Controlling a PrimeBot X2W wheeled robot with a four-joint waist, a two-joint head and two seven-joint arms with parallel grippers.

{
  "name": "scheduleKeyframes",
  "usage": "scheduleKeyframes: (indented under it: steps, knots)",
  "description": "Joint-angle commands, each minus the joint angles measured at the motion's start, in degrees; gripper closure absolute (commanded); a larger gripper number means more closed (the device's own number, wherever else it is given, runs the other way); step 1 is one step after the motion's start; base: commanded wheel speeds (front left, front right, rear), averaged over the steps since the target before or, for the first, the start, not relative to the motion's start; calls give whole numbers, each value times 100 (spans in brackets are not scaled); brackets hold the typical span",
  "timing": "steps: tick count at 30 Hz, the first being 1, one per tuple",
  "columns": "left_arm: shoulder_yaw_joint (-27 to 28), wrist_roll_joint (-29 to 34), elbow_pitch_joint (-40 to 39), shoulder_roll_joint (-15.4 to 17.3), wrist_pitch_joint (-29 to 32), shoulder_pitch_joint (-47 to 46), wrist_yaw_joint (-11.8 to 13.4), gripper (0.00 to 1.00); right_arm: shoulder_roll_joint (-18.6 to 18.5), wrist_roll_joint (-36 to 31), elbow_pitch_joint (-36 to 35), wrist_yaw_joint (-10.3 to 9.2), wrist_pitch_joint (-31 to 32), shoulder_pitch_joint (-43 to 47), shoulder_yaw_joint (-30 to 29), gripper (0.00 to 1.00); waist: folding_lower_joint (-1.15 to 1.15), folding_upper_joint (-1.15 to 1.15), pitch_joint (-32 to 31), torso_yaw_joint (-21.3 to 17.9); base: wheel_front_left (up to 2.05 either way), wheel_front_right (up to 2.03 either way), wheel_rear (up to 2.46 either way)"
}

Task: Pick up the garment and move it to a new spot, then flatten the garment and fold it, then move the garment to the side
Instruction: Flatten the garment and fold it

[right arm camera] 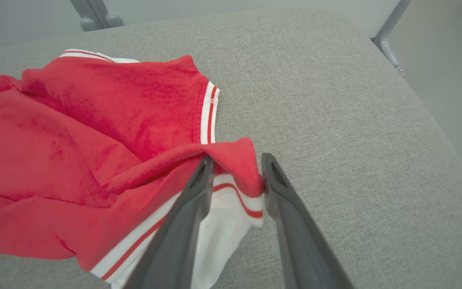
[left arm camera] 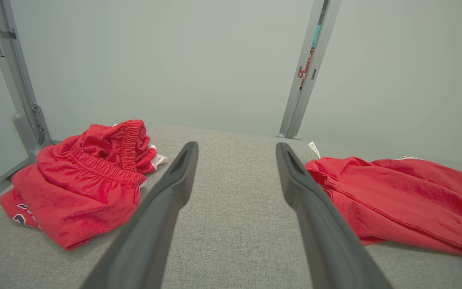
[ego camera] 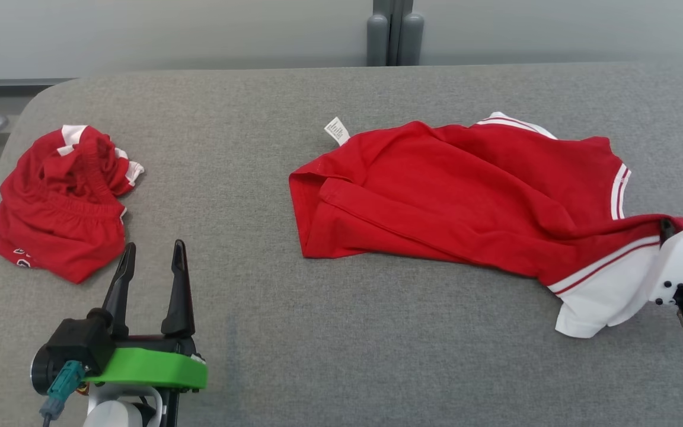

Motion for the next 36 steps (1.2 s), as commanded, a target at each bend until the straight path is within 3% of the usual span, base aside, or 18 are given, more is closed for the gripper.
scheduleKeyframes:
  steps: [1, 11, 29, 36]
  knots:
    - [7, -44, 27, 16, -3, -92, -7, 0, 11, -103, 177, -8, -261, -91, -22, 0, 0, 0, 41, 119, 0, 0, 0]
    - [204, -10, 12, 16, -3, 48, -12, 0, 42, -206, 541, -9, -1846, -424, 265, 0, 0, 0, -54, 196, 0, 0, 0]
    - [271, 80, -76, 16, -3, 362, 31, 0, 93, 489, -634, -9, -3406, 1167, 1721, 0, 0, 0, -486, -14, 0, 0, 0]
    - [245, 209, 78, 16, -3, 553, 21, 0, 197, 582, -577, -9, -3565, 1666, 1650, 0, 0, 0, -676, -100, 0, 0, 0]
